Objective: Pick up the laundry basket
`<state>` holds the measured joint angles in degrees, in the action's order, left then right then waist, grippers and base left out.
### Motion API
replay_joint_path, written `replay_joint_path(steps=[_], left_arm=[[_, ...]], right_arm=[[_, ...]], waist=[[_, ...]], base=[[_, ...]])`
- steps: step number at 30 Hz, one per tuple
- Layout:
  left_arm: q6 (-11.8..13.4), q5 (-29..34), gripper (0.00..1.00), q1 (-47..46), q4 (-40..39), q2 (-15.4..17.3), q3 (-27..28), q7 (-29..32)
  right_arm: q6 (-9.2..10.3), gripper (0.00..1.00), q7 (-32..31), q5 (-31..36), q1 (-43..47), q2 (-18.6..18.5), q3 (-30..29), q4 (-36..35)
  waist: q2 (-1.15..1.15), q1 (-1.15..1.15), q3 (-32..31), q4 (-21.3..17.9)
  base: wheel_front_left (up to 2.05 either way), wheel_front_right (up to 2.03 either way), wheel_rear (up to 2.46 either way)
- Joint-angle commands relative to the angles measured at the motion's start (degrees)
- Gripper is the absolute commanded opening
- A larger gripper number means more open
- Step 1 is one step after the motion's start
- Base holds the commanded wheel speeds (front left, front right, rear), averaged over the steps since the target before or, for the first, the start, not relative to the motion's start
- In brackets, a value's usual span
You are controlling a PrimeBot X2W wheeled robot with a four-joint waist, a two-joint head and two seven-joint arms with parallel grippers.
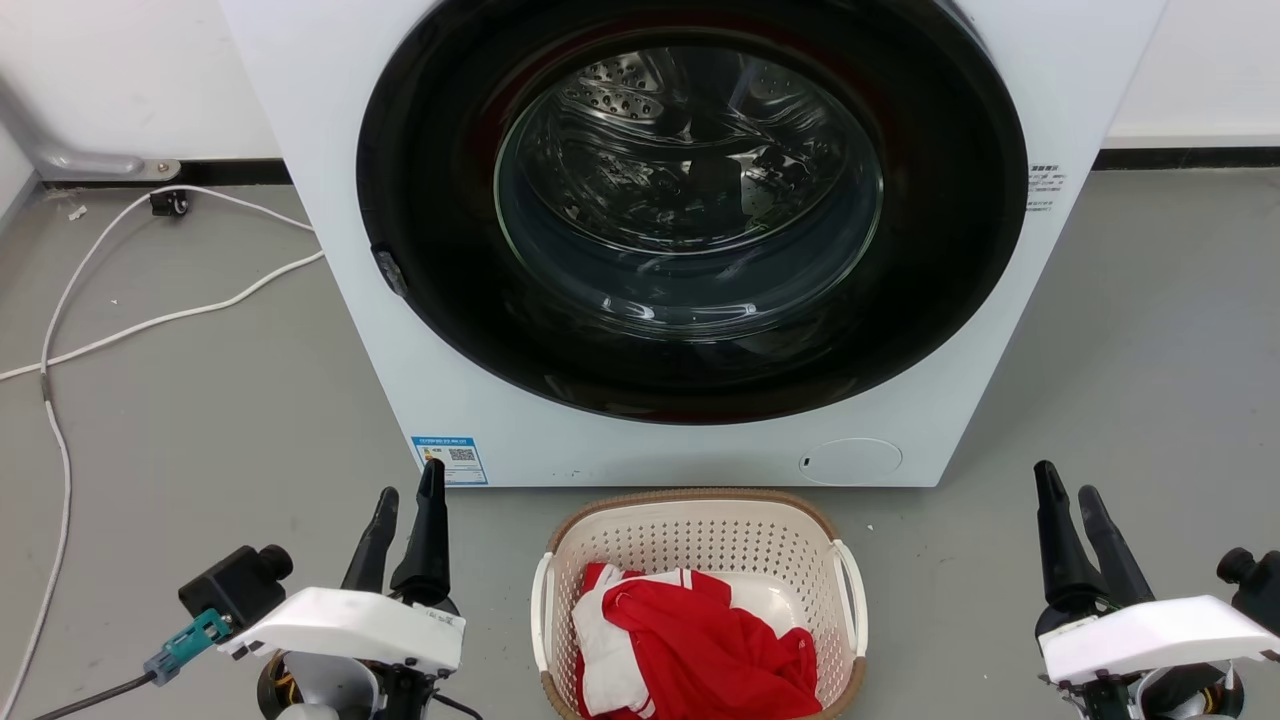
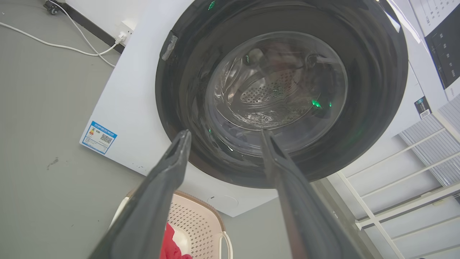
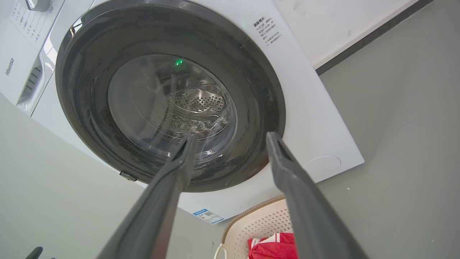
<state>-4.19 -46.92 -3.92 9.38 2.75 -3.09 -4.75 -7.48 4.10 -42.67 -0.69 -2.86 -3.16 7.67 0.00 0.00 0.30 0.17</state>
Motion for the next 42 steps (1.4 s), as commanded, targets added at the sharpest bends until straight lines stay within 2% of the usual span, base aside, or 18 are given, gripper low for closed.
replay_joint_path(steps=[1, 19, 42], left_arm=[[0.27, 2.04, 1.0, -0.45, -0.95, 0.17, -0.21, -0.56], [1.54, 17.45, 1.0, -0.75, -1.38, 0.66, -1.97, -3.7], [3.06, 29.74, 1.0, -0.71, -0.98, 1.05, -3.5, -6.74]], right_arm=[[-0.01, 1.0, 0.47, 2.14, -0.15, -0.14, 0.21, -1.23], [-0.01, 1.0, -0.21, 18.12, 1.22, -0.11, 1.1, -4.0], [-0.01, 1.0, 0.74, 31.1, 2.69, -0.08, 0.8, -4.8]], waist=[[0.0, 0.0, 0.02, 0.01], [0.0, 0.0, 0.08, 0.17], [0.0, 0.0, 0.08, 0.46]], base=[[0.0, 0.0, 0.0], [0.0, 0.0, 0.0], [0.0, 0.0, 0.0]])
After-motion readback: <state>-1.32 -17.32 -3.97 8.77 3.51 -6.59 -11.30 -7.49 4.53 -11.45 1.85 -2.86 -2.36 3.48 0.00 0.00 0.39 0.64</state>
